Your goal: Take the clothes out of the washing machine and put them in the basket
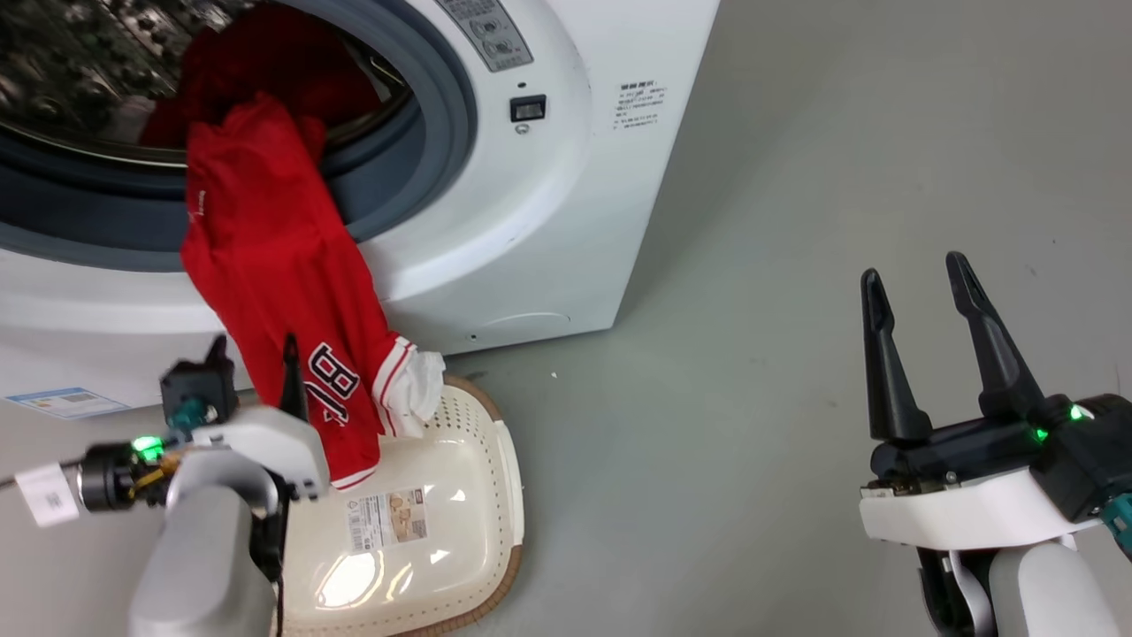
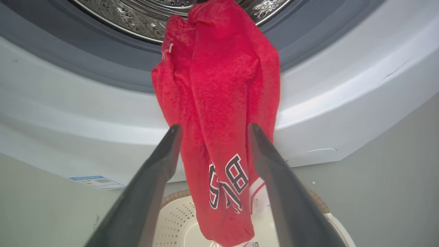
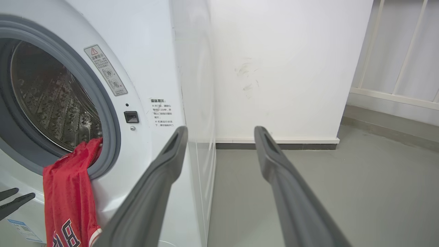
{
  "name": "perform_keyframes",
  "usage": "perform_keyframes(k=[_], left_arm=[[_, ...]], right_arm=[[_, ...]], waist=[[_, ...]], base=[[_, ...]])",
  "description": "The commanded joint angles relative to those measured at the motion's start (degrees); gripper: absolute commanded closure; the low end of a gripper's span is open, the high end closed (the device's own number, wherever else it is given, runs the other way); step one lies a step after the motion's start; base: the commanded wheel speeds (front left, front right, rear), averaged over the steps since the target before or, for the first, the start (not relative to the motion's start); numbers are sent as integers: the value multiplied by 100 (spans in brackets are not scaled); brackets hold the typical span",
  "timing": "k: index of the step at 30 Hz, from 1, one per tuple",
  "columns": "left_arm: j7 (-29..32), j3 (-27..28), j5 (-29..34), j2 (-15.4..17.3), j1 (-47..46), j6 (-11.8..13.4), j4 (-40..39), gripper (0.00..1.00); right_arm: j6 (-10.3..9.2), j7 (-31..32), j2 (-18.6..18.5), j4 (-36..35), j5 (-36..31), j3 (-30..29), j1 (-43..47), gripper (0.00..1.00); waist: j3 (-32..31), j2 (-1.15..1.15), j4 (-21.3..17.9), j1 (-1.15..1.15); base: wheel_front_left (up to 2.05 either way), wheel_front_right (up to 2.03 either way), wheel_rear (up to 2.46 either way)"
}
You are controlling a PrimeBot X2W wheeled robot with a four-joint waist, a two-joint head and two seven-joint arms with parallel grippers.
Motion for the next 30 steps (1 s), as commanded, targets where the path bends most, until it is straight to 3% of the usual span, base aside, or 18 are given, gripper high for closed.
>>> perform_keyframes(k=[1,14,28,30], left_arm=[[-15,18,25,51,-195,-18,106,0],[-15,210,76,422,-1359,15,941,0],[-17,345,107,560,-1856,34,944,0],[-26,341,118,538,-1847,19,938,100]], right_arm=[[-4,-14,-1,-22,50,7,-94,0],[-4,-14,0,-126,167,59,-516,0],[-4,-14,-1,-157,229,38,-628,0],[-4,-14,0,-137,234,32,-624,0]], waist=[[139,0,-87,1],[903,0,-403,1],[1253,0,-474,1],[1241,0,-459,1]], base=[[0,0,0],[0,0,0],[0,0,0],[0,0,0]])
